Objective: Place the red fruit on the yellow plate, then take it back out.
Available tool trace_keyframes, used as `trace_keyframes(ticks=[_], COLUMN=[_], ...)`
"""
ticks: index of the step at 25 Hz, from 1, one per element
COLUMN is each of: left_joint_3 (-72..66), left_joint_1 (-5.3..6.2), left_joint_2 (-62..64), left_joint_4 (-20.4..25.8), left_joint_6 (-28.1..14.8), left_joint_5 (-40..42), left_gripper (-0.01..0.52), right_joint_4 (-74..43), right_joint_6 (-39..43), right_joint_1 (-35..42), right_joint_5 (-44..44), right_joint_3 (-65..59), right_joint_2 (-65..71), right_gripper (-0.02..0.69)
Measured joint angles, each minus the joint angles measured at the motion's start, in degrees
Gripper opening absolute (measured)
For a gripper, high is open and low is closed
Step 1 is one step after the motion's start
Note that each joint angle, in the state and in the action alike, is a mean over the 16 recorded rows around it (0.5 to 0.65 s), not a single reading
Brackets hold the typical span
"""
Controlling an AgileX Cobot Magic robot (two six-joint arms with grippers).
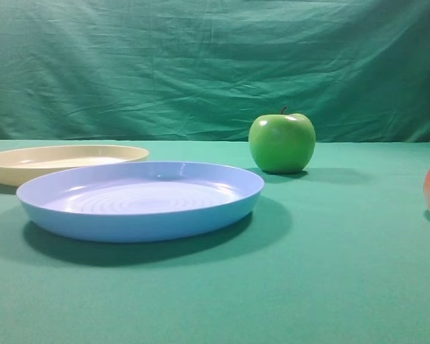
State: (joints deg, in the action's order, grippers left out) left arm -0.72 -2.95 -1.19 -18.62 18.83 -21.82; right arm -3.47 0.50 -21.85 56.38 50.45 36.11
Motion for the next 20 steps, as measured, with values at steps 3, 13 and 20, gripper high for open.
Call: trace_keyframes(ticks=[3,13,20], left_joint_3=[0.0,0.0,0.0], left_joint_1=[0.0,0.0,0.0], left_joint_2=[0.0,0.0,0.0], left_joint_4=[0.0,0.0,0.0], left_joint_6=[0.0,0.0,0.0], left_joint_5=[0.0,0.0,0.0], left_gripper=[0.0,0.0,0.0], right_joint_4=[2.3,8.1,6.4], right_joint_6=[-1.4,-3.4,-2.0], right_joint_1=[0.0,0.0,0.3], right_joint_5=[0.5,3.3,3.9], right_joint_3=[-1.5,-5.7,-6.2], right_joint_2=[-5.1,-18.7,-24.2], right_gripper=[0.0,0.0,0.0])
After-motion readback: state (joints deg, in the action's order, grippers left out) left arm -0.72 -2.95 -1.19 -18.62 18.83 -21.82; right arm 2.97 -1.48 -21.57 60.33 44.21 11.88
